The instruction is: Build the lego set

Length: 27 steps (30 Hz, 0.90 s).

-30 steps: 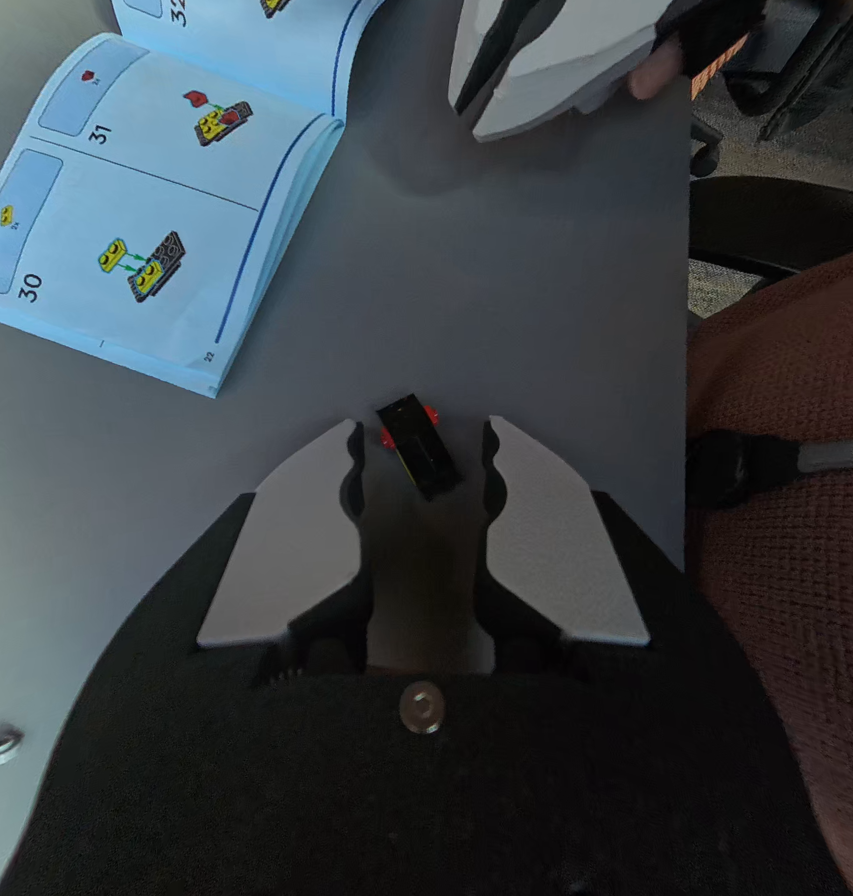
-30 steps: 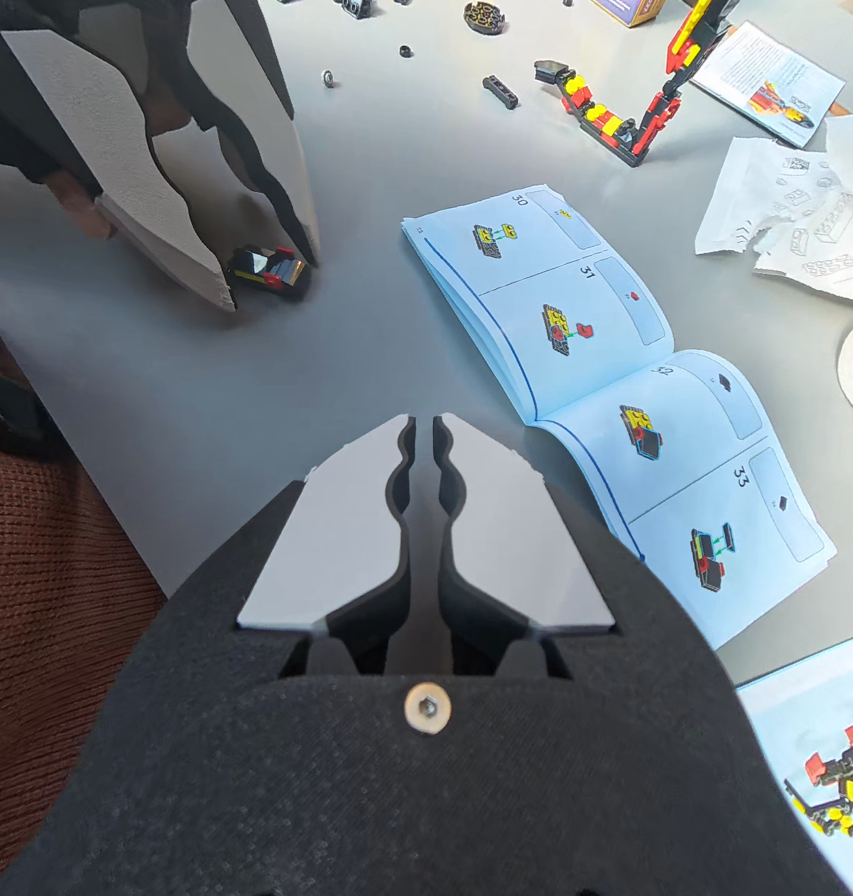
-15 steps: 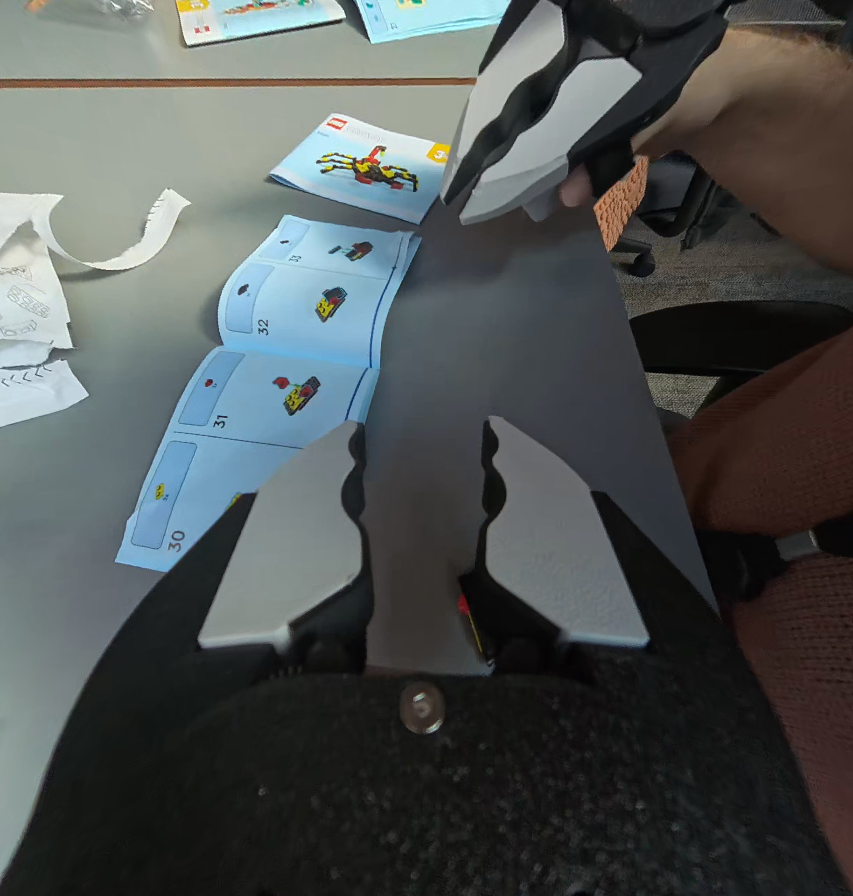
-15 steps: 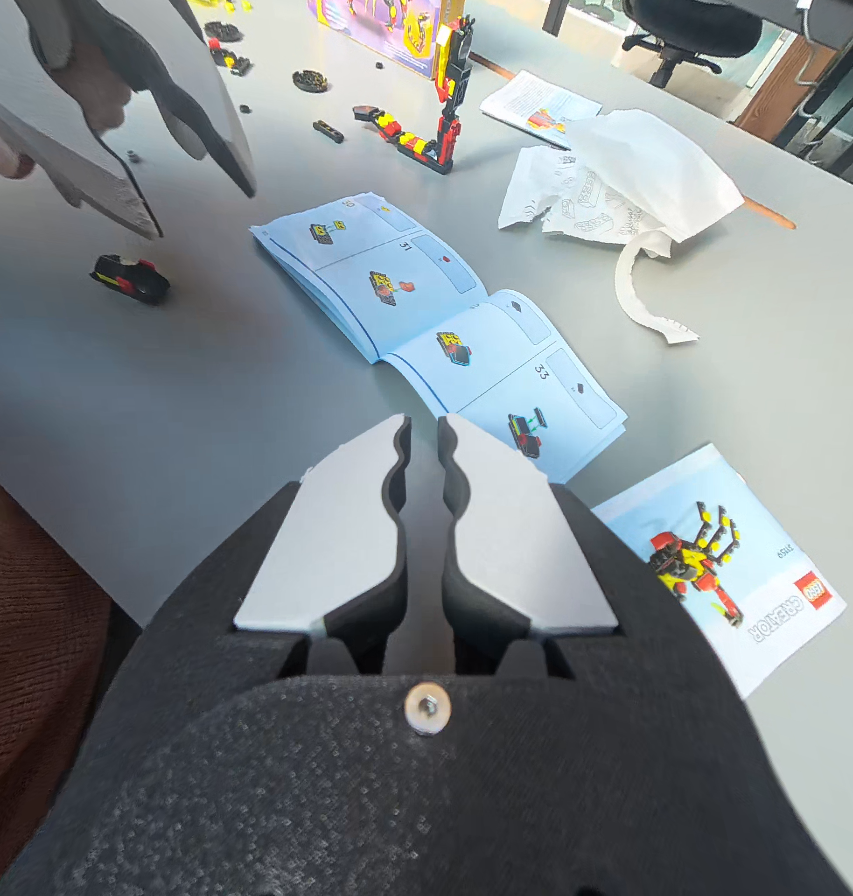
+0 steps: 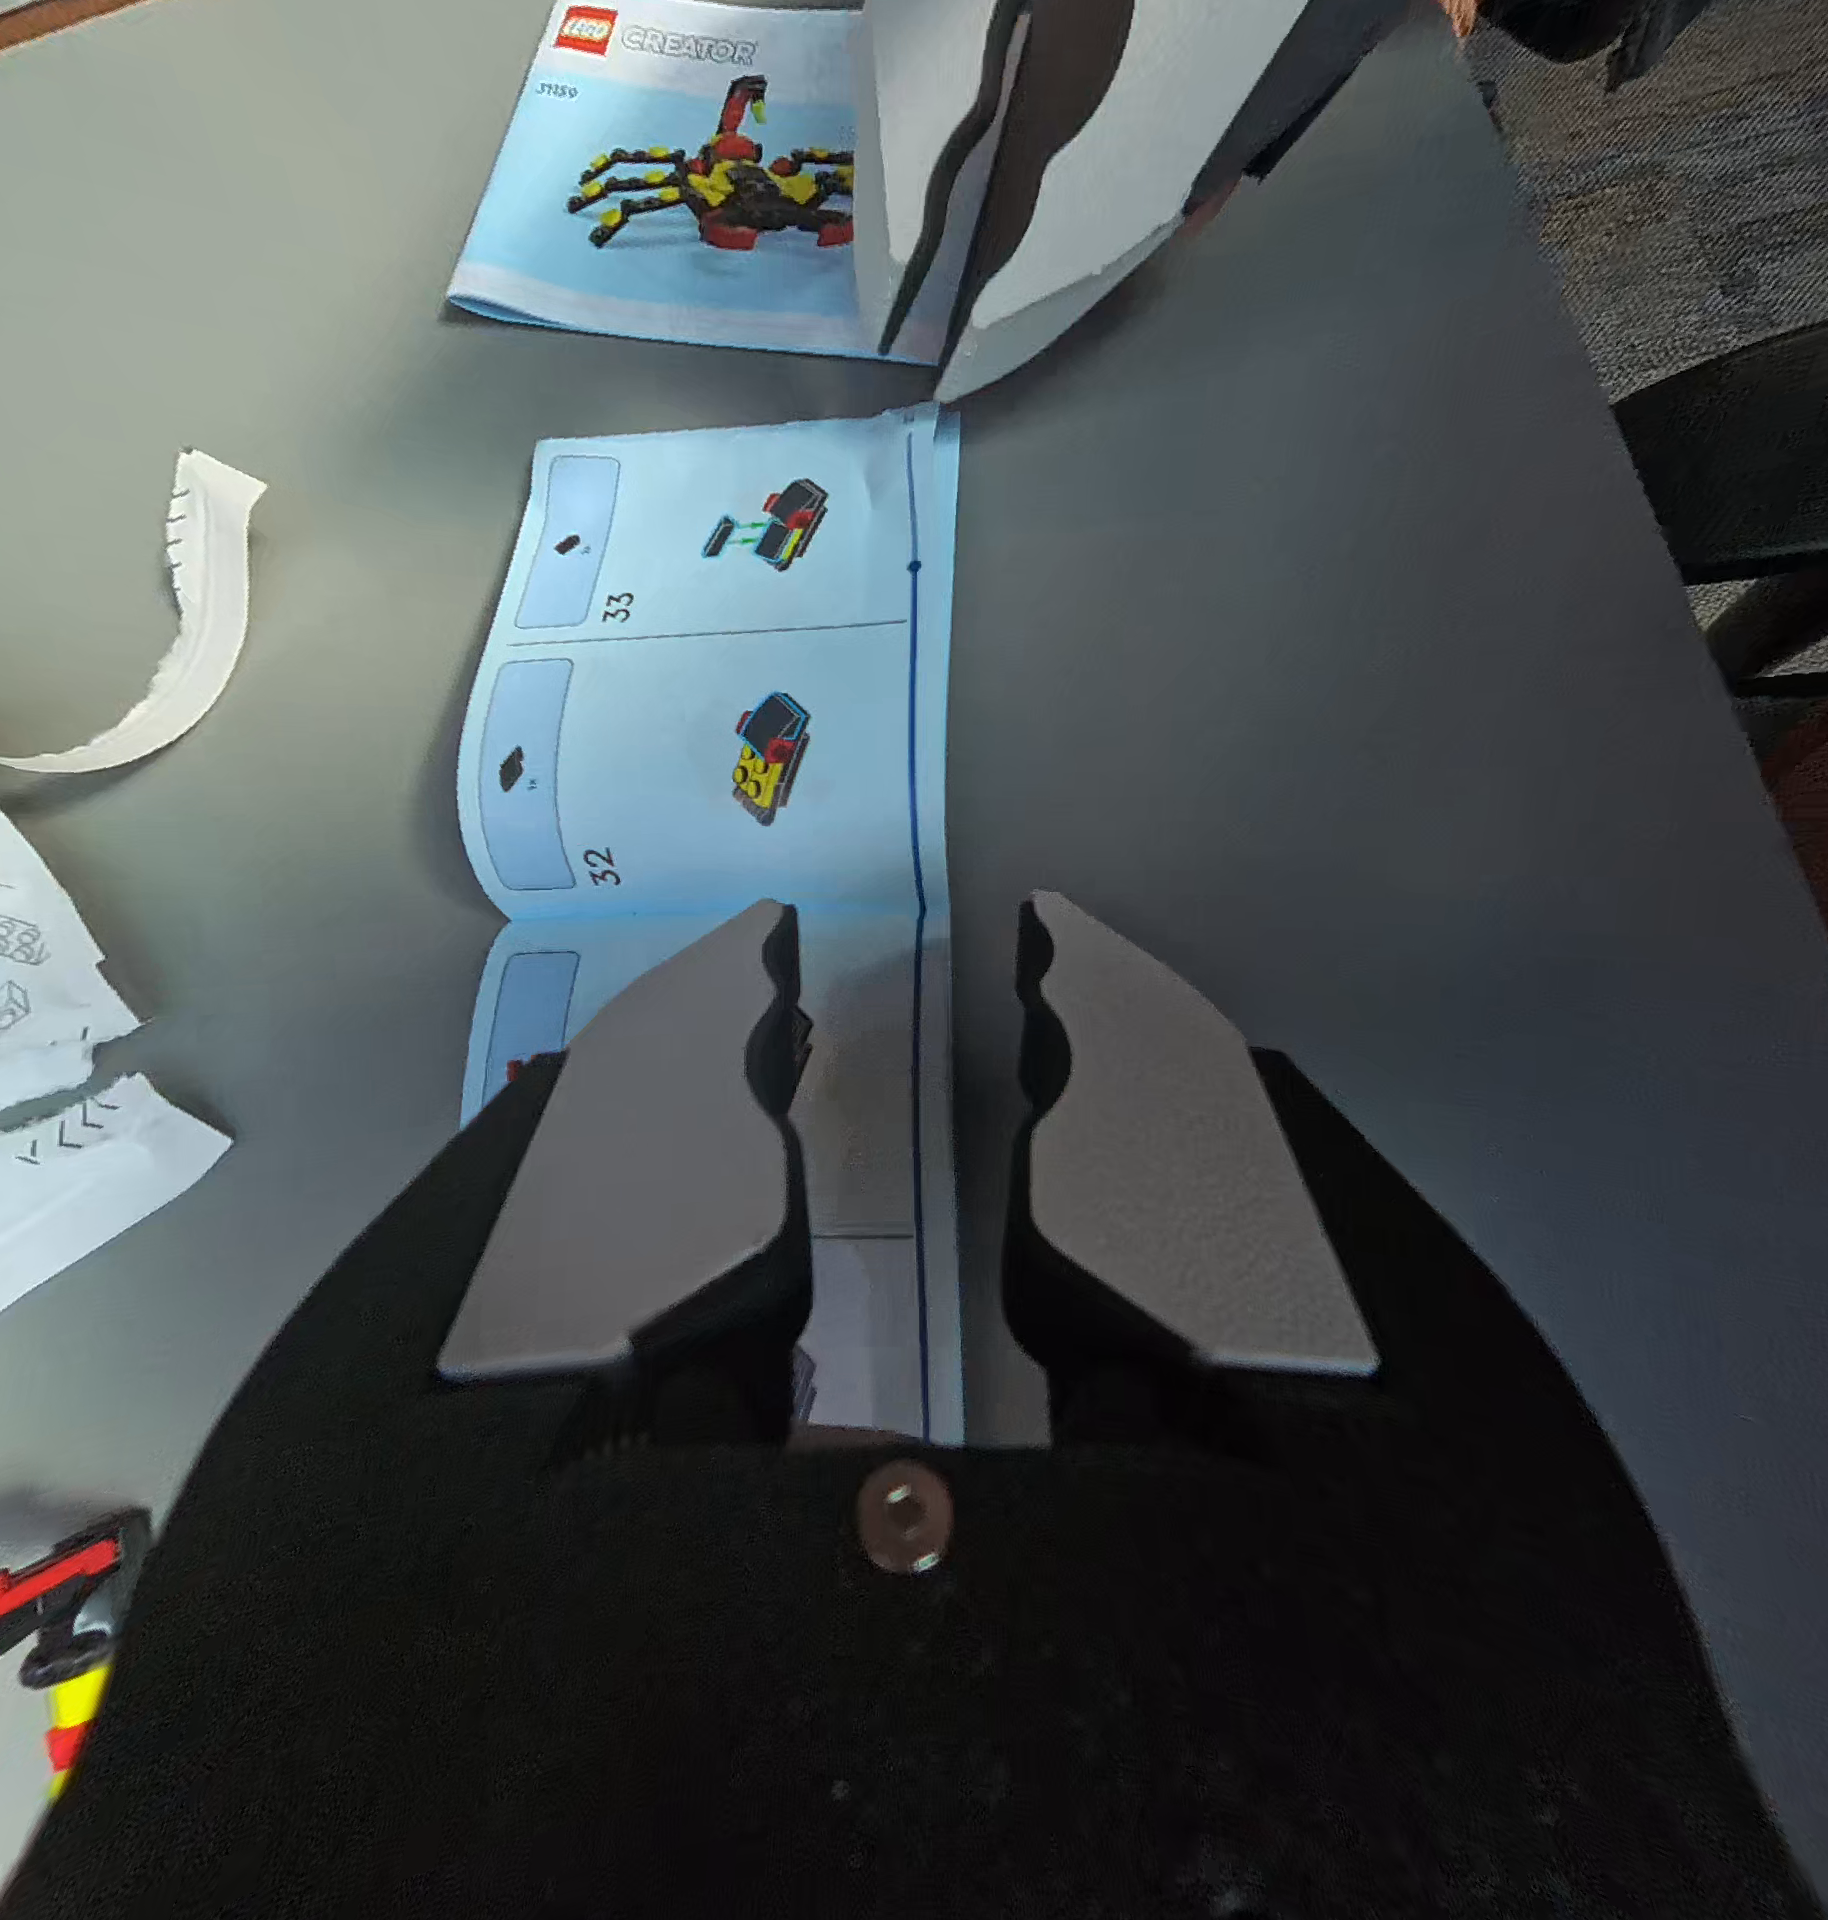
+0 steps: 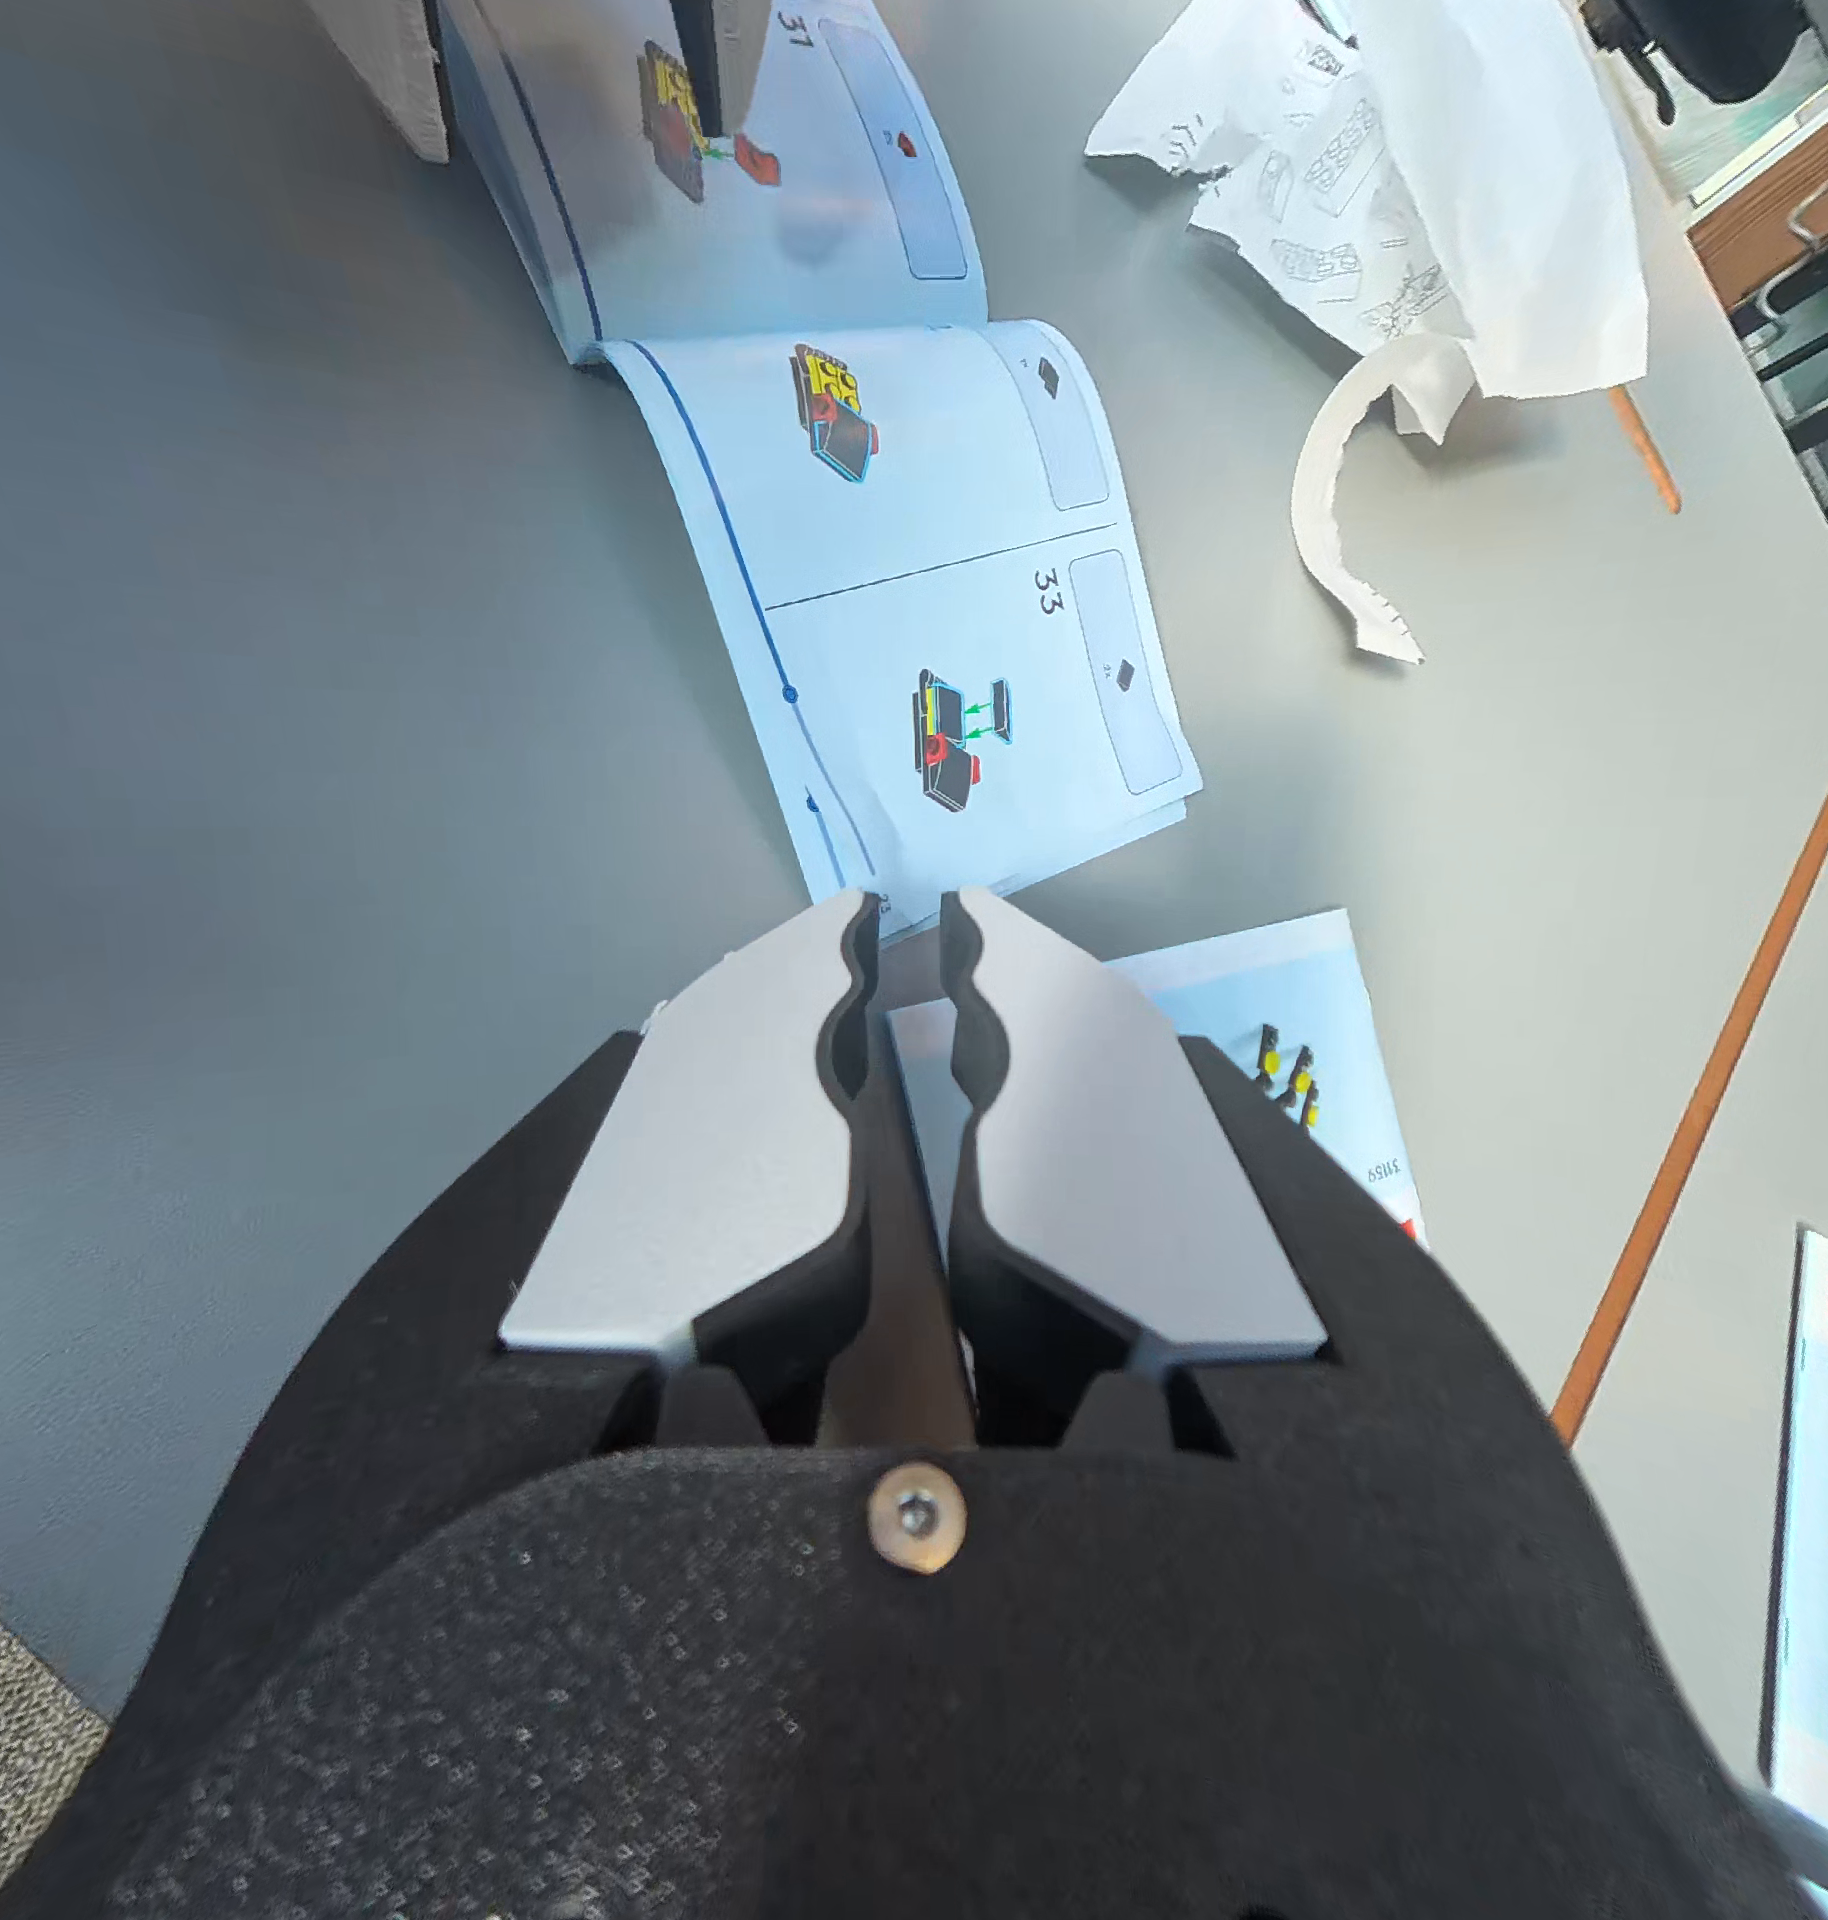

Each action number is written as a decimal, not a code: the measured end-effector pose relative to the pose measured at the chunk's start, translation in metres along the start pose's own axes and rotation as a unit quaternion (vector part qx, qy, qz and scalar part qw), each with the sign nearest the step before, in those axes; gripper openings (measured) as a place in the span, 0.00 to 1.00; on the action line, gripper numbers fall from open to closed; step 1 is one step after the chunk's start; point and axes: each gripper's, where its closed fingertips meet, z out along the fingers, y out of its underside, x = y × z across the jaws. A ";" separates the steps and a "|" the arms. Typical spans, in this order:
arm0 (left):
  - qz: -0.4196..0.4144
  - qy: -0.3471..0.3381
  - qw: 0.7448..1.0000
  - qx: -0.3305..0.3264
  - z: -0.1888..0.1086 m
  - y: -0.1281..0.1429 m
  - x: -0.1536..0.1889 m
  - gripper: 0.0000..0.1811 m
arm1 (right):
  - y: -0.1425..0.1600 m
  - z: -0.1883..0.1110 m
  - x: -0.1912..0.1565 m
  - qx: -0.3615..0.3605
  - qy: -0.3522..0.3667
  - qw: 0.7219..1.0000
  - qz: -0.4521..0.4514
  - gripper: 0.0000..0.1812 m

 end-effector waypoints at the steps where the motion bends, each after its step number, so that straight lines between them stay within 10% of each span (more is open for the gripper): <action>1: -0.010 0.012 1.000 0.003 0.002 -0.001 0.001 0.22 | 0.002 0.003 -0.001 -0.007 -0.004 1.000 -0.006 0.06; 27: -0.079 0.018 0.996 0.046 -0.008 0.004 -0.008 0.22 | -0.041 -0.012 0.022 0.098 0.026 0.995 0.000 0.00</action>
